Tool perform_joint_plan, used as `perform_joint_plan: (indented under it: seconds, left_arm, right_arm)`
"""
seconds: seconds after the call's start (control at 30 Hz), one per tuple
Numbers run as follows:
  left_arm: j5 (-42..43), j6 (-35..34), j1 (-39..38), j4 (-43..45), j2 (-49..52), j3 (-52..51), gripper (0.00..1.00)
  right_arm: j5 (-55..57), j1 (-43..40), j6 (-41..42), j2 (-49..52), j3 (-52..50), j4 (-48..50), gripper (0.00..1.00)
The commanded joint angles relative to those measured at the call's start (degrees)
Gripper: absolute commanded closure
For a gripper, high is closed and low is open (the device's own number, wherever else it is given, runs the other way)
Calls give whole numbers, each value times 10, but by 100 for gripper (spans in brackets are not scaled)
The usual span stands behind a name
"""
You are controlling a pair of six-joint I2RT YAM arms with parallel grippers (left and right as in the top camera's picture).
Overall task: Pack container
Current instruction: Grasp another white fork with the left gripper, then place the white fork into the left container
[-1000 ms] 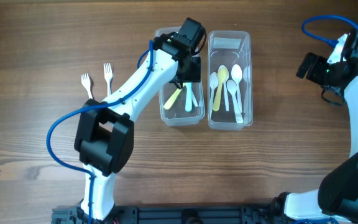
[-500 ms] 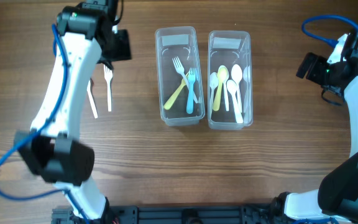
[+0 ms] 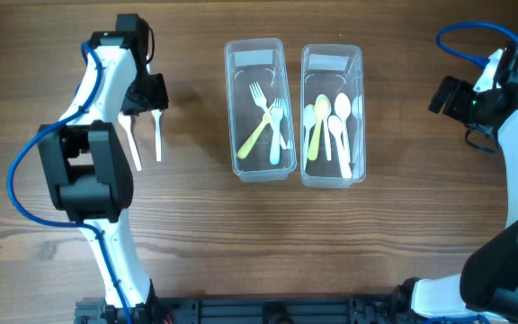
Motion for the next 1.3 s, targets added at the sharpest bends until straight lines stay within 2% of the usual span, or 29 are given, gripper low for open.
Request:
perform_joint_plan:
  seconds: [0.0, 0.1, 0.23, 0.3, 0.37, 0.4, 0.43, 0.47, 0.57, 0.8, 0.93, 1.1, 1.27]
  left_arm:
    - [52, 63, 2, 12, 38, -8, 49]
    - [47, 90, 2, 14, 54, -8, 49]
    - [47, 89, 4, 19, 58, -8, 48]
    - [47, 90, 4, 18, 59, -8, 52]
    - [47, 90, 4, 15, 62, -8, 60]
    - [47, 90, 4, 11, 65, -8, 66]
    - [47, 90, 4, 7, 68, -8, 78]
    - [47, 90, 4, 5, 71, -8, 84]
    - [47, 90, 4, -3, 73, -8, 96]
    - [47, 80, -7, -70, -2, 36, 96]
    - [93, 52, -49, -115, -86, 87, 96]
    - [129, -16, -146, -109, -181, 89, 96]
    - [123, -110, -247, -62, -174, 82, 96]
  right_arm:
    - [6, 0, 0, 5, -6, 2, 0]
    - [6, 0, 0, 5, -6, 2, 0]
    - [6, 0, 0, 5, -6, 2, 0]
    - [6, 0, 0, 5, -6, 2, 0]
    - [6, 0, 0, 5, -6, 2, 0]
    - [6, 0, 0, 5, -6, 2, 0]
    - [6, 0, 0, 5, -6, 2, 0]
    - [6, 0, 0, 5, -6, 2, 0]
    - [6, 0, 0, 5, -6, 2, 0]
    - [6, 0, 0, 5, -6, 2, 0]
    - [6, 0, 0, 5, -6, 2, 0]
    - [6, 0, 0, 5, -6, 2, 0]
    - [6, 0, 0, 5, -6, 2, 0]
